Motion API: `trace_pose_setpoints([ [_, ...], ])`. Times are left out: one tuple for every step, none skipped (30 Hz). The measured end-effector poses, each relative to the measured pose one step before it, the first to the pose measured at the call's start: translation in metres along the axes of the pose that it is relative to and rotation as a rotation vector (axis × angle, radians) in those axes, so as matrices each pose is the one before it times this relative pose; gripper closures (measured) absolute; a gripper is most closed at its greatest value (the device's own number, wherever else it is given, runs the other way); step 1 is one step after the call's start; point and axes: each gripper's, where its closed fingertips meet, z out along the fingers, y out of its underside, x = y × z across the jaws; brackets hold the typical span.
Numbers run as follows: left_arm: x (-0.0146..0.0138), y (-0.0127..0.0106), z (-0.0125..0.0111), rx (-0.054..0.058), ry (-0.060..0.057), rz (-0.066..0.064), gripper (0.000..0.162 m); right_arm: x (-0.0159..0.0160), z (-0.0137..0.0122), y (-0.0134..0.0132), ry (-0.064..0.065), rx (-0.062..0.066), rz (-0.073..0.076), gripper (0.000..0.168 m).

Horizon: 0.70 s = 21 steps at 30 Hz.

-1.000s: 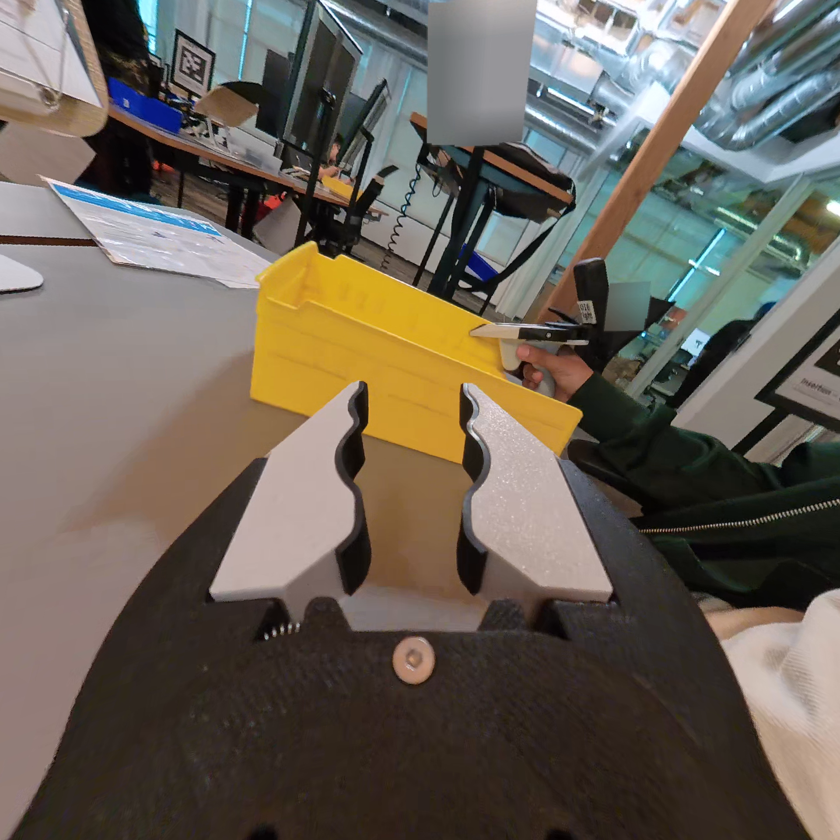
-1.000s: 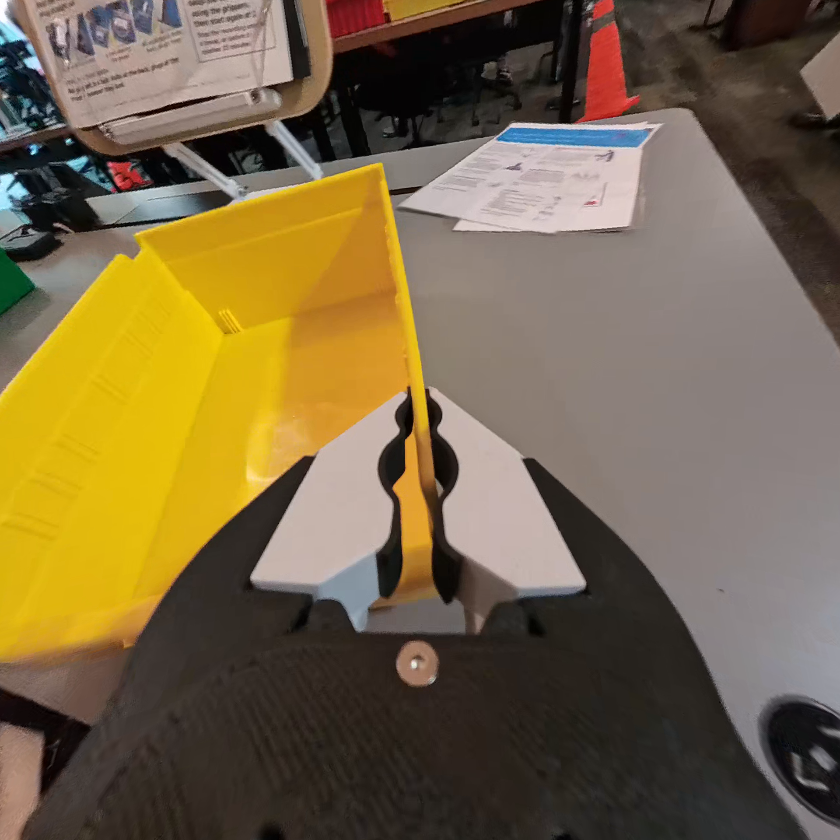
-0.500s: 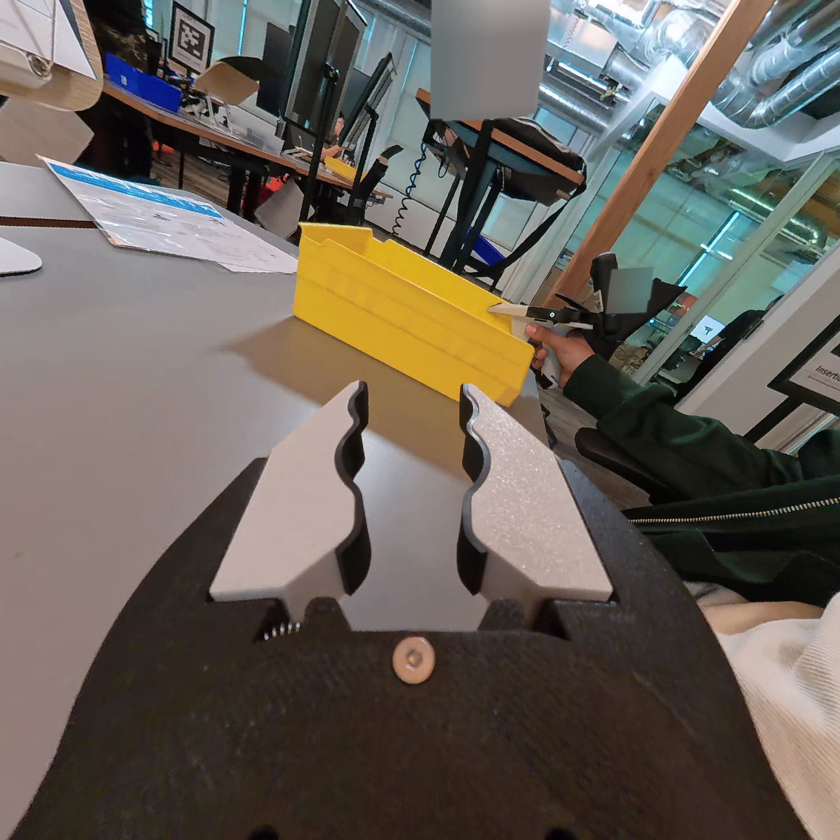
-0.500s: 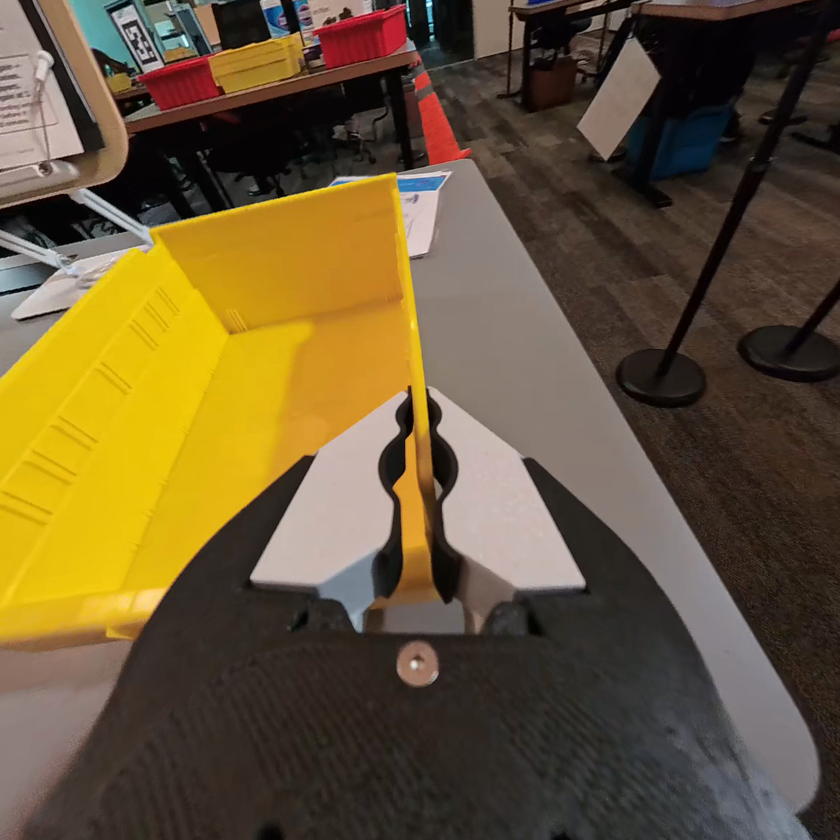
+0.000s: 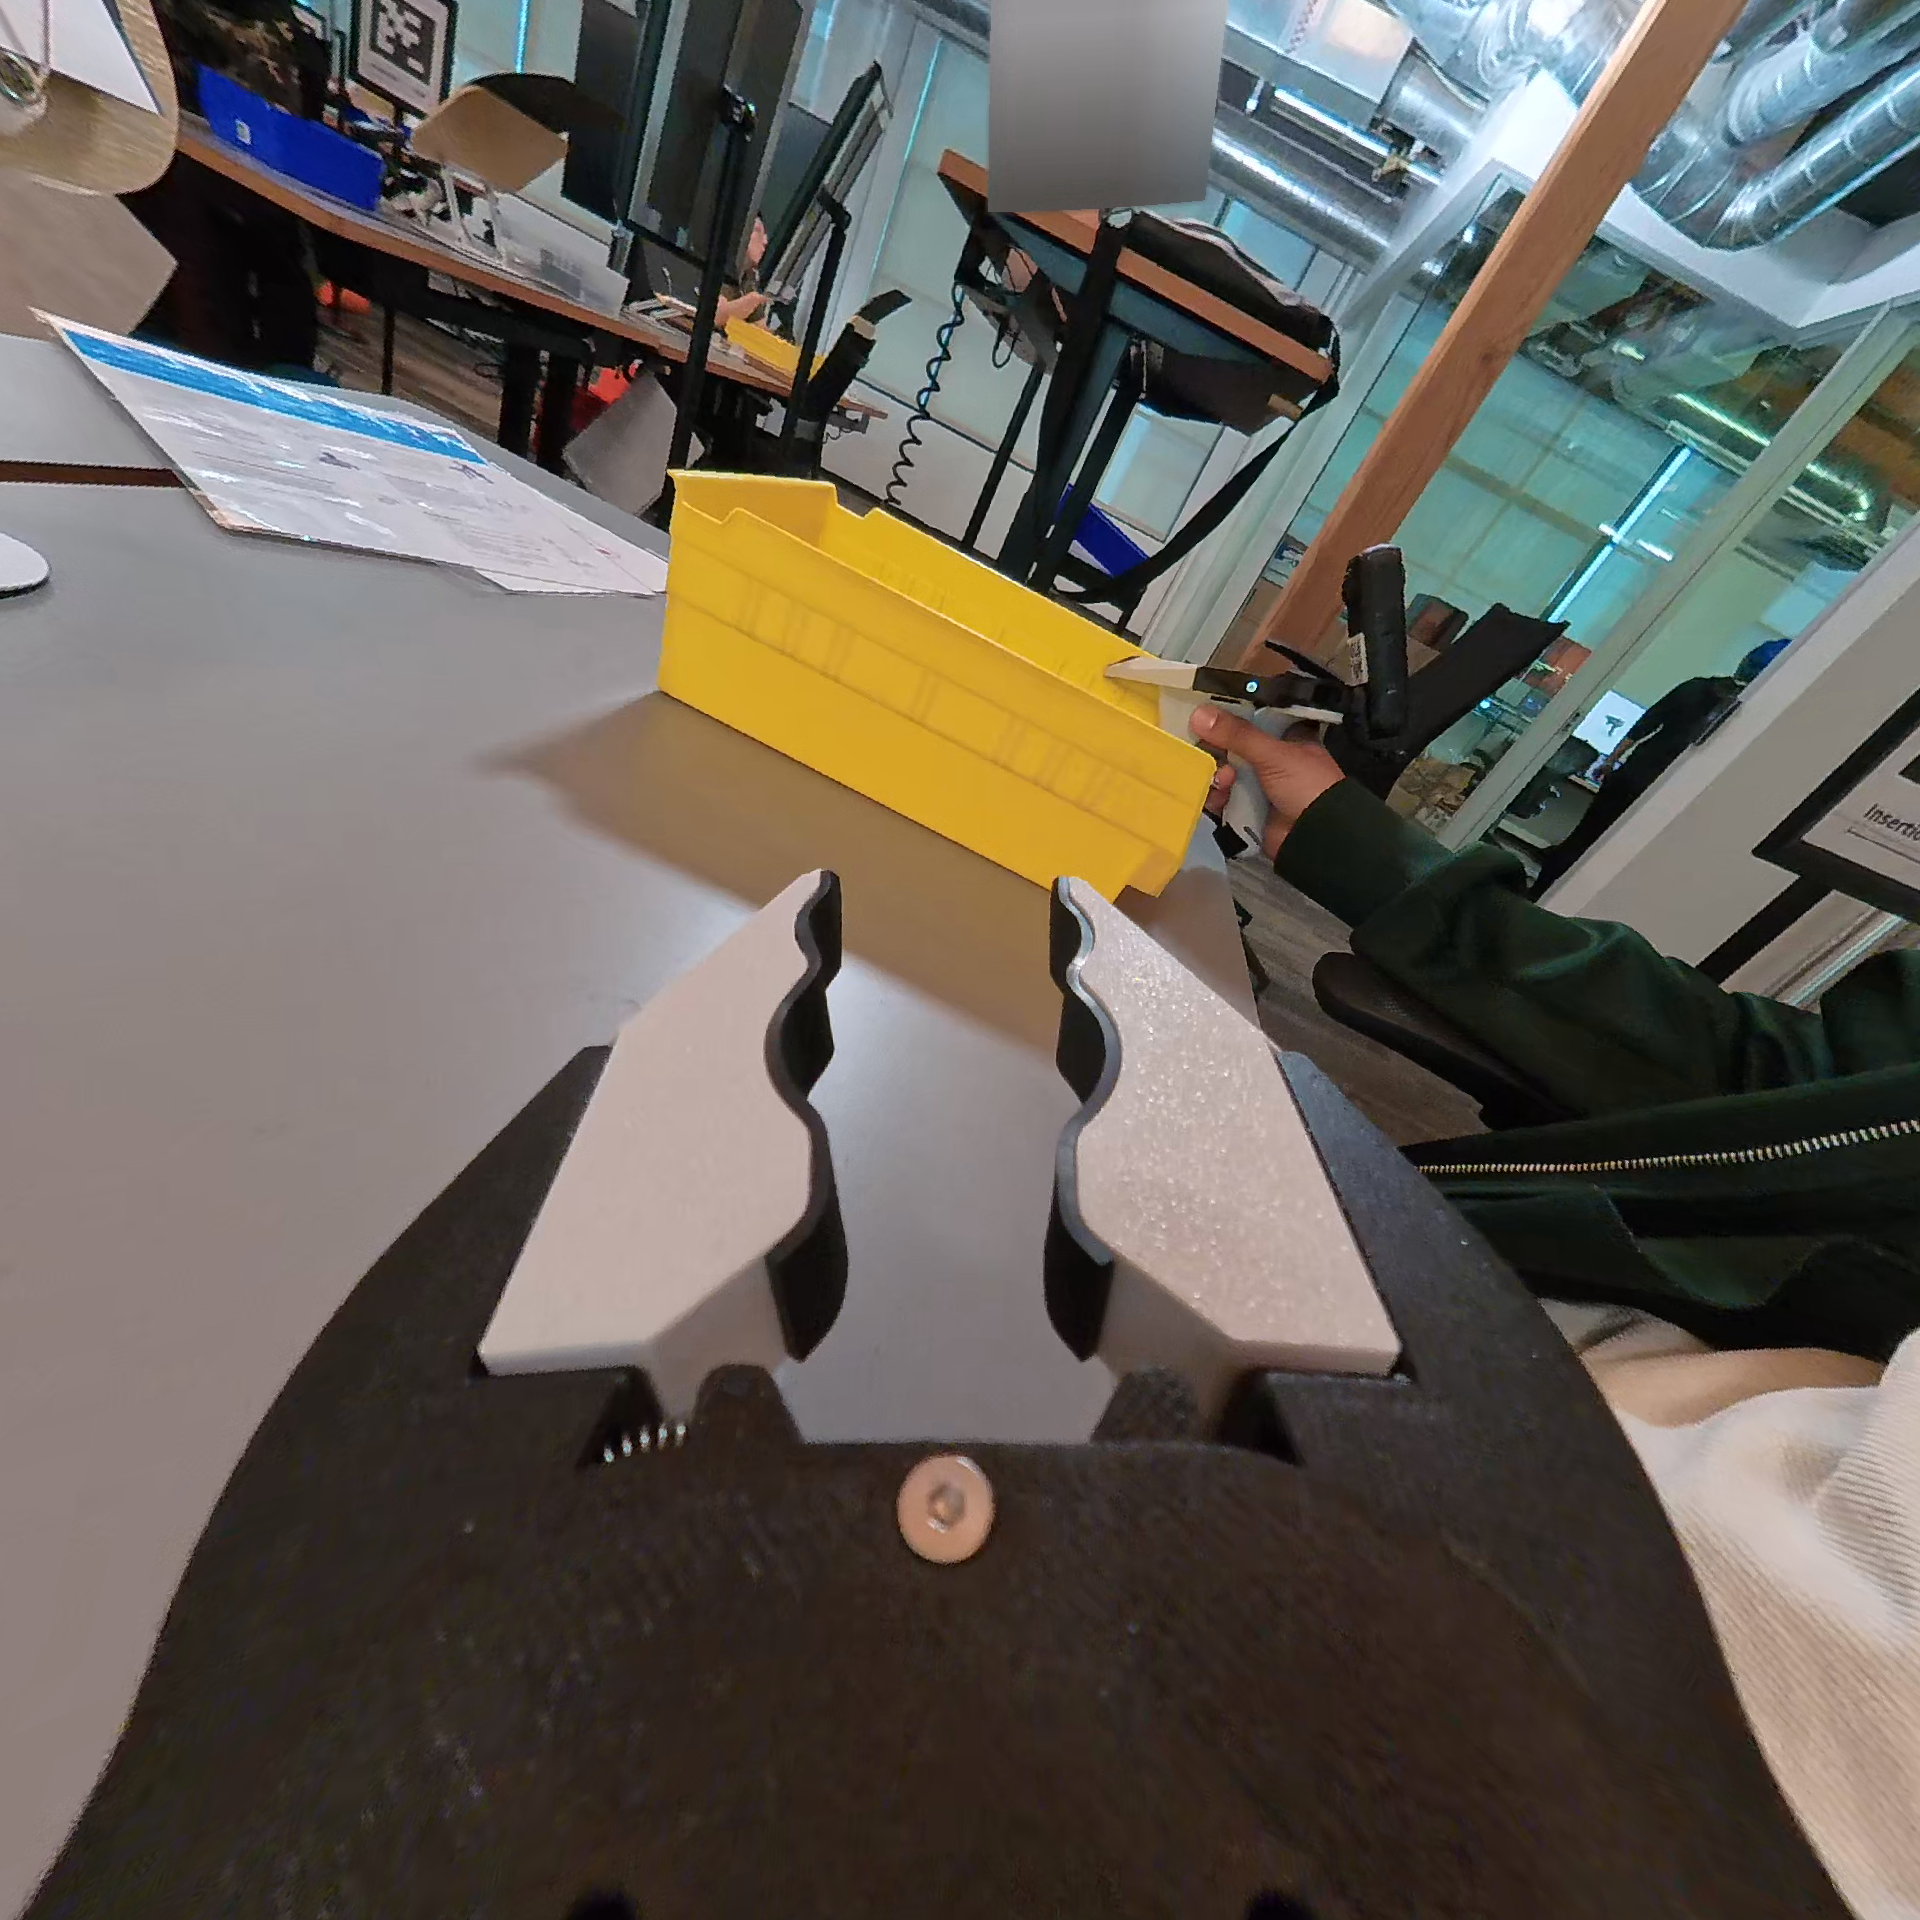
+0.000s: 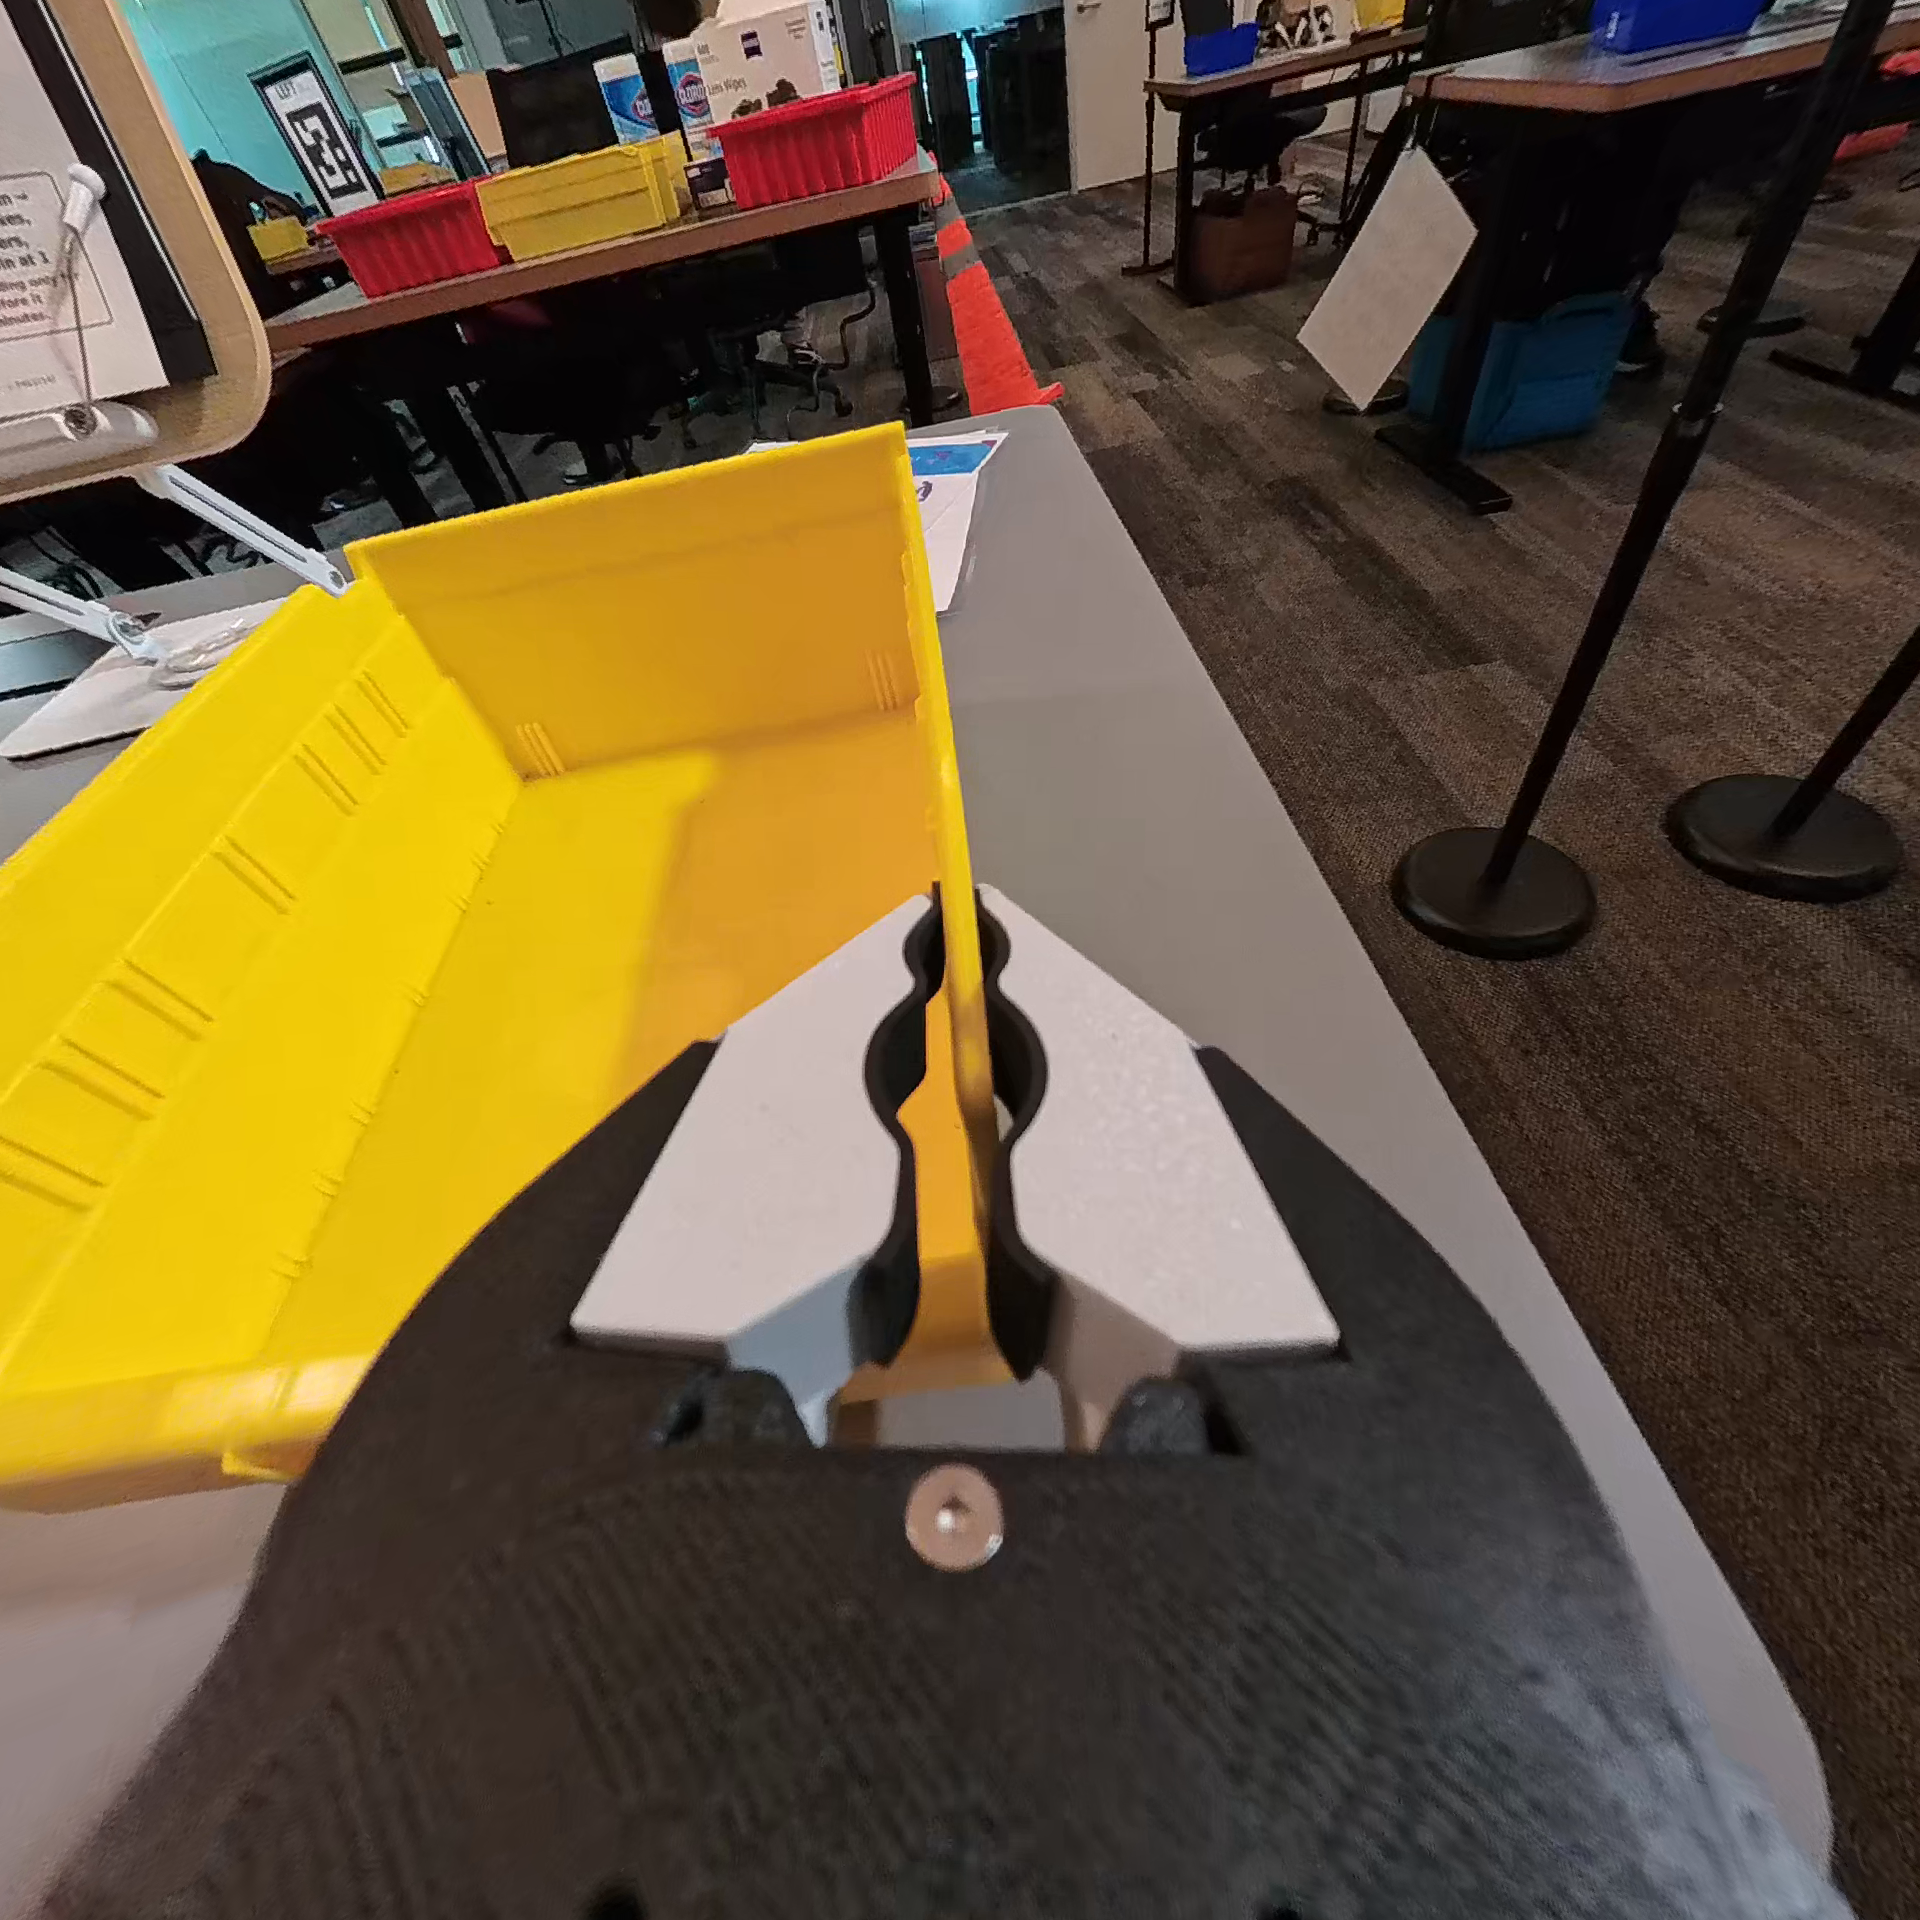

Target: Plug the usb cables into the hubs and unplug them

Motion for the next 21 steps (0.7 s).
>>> trace_pose_setpoints([
  [-0.00004, 0.00011, 0.00009, -0.0001, -0.0001, -0.0001, 0.123, 0.00021, 0.00042, -0.00026, -0.002, 0.0015, -0.0007, 0.167],
  [-0.00011, 0.00023, 0.00005, -0.0007, -0.0008, 0.0008, 0.123, 0.00008, 0.00056, -0.00024, -0.0015, 0.0013, -0.0012, 0.167],
  [-0.00008, 0.00025, 0.00009, -0.0015, -0.0009, 0.0007, 0.123, 0.00008, 0.00044, -0.00018, -0.0011, 0.0012, -0.0014, 0.167],
  [0.00001, 0.00027, 0.00013, -0.001, -0.0002, 0.0004, 0.123, -0.00002, 0.00055, -0.00025, -0.0005, 0.0008, -0.001, 0.167],
  [0.00001, 0.00014, 0.00028, -0.0003, 0.0002, 0.0, 0.123, 0.00004, 0.0006, -0.00018, -0.0002, 0.0009, 0.0003, 0.167],
  [0.00014, 0.00044, 0.00029, -0.0015, 0.0006, -0.0003, 0.123, -0.00004, 0.00073, -0.00026, -0.0001, 0.0013, 0.0013, 0.167],
  [0.00003, 0.00071, 0.00039, -0.0031, 0.0008, -0.0002, 0.123, -0.00019, 0.00085, -0.00021, 0.0, 0.0017, 0.002, 0.167],
  [0.00013, 0.0007, 0.00046, -0.0034, 0.0009, 0.0004, 0.123, -0.00023, 0.00097, -0.00013, -0.0001, 0.0017, 0.0023, 0.167],
  [0.0003, 0.00058, 0.0005, -0.0026, 0.0008, 0.0012, 0.123, -0.0002, 0.00096, -0.00012, 0.0014, 0.001, 0.0017, 0.167],
  [0.00026, 0.0006, 0.00051, -0.0025, 0.0002, 0.0019, 0.123, -0.00015, 0.00095, -0.00024, 0.003, 0.0006, 0.002, 0.167],
  [0.00023, 0.00064, 0.00046, -0.0031, -0.0006, 0.0026, 0.123, -0.00032, 0.00104, -0.00027, 0.002, 0.0006, 0.0019, 0.167],
  [0.00009, 0.0001, 0.00026, -0.0014, -0.0023, 0.0058, 0.124, -0.00066, 0.00122, -0.00017, 0.0, 0.0006, -0.0003, 0.167],
  [-0.00003, -0.0013, -0.00006, 0.0049, -0.0068, 0.0137, 0.125, -0.0007, 0.00136, -0.00011, -0.0014, 0.0006, -0.0012, 0.167],
  [-0.00009, -0.00253, -0.00072, 0.0127, -0.0118, 0.0226, 0.127, -0.0008, 0.00145, 0.00001, -0.0023, 0.0002, -0.0018, 0.167],
  [-0.0006, -0.00286, -0.00099, 0.0171, -0.017, 0.0257, 0.129, -0.00063, 0.00162, -0.00011, -0.002, 0.0, -0.0032, 0.167],
  [-0.00121, -0.00243, -0.00122, 0.0156, -0.0183, 0.0232, 0.131, -0.0003, 0.00152, -0.00021, -0.0009, 0.0007, -0.0022, 0.167],
  [-0.0014, -0.00182, -0.00114, 0.0117, -0.0163, 0.0169, 0.133, -0.00037, 0.00155, -0.00041, -0.0004, 0.0014, -0.0005, 0.167],
  [-0.0015, -0.00132, -0.00075, 0.008, -0.0117, 0.0086, 0.134, -0.00036, 0.00153, -0.00036, -0.0006, 0.0011, -0.0009, 0.167],
  [-0.00117, -0.00056, -0.00039, 0.0038, -0.0055, -0.0001, 0.134, -0.00039, 0.00141, -0.00019, -0.0004, 0.001, -0.0024, 0.167],
  [-0.0008, 0.00005, -0.00014, 0.0, -0.0005, -0.0066, 0.134, -0.00045, 0.00096, -0.00018, 0.0009, 0.0013, -0.0017, 0.167],
  [-0.00056, 0.00017, 0.00004, -0.0008, 0.0023, -0.0087, 0.134, -0.00006, 0.00039, -0.00001, 0.0029, 0.0006, 0.0014, 0.167],
])
